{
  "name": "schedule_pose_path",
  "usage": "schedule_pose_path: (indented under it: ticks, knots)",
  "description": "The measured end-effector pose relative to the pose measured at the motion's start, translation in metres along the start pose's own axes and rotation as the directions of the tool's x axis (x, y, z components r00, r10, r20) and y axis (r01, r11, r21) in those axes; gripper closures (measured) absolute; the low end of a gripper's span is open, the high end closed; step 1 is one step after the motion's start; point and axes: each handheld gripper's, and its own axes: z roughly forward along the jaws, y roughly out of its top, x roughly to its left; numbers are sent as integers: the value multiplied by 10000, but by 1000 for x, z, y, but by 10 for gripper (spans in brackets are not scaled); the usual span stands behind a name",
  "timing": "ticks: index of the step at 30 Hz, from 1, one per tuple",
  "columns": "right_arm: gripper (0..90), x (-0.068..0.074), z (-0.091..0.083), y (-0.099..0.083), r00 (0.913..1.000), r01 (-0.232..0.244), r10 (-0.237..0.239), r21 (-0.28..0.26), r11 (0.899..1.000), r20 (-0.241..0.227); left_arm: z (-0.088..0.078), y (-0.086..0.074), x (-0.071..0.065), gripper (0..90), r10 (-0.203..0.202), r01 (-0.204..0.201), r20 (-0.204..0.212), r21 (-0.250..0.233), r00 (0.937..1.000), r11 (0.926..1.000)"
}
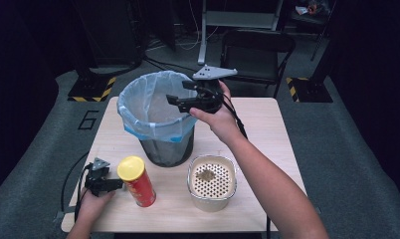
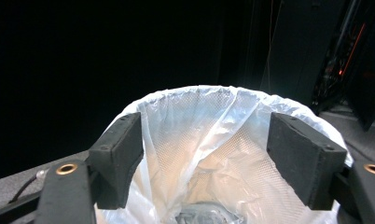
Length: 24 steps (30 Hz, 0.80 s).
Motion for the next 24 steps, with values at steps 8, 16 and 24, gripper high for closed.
schedule_pose_path:
  ticks: [8, 16, 24]
  knots:
    - [284, -1, -27, -21, 9995, 279, -276, -236, 9993, 130, -9, 3, 2, 154, -309, 311, 170, -110, 9994, 9995]
    - [301, -4, -56, -46, 9979, 485, -470, -332, 9983, 437, -20, 7, -1, 157, -670, 684, 590, -222, 9960, 9974]
    - [301, -11, -87, -90, 9939, 401, -403, 36, 9992, 1031, -35, 17, -7, 183, -324, 372, 882, -527, 9956, 9979]
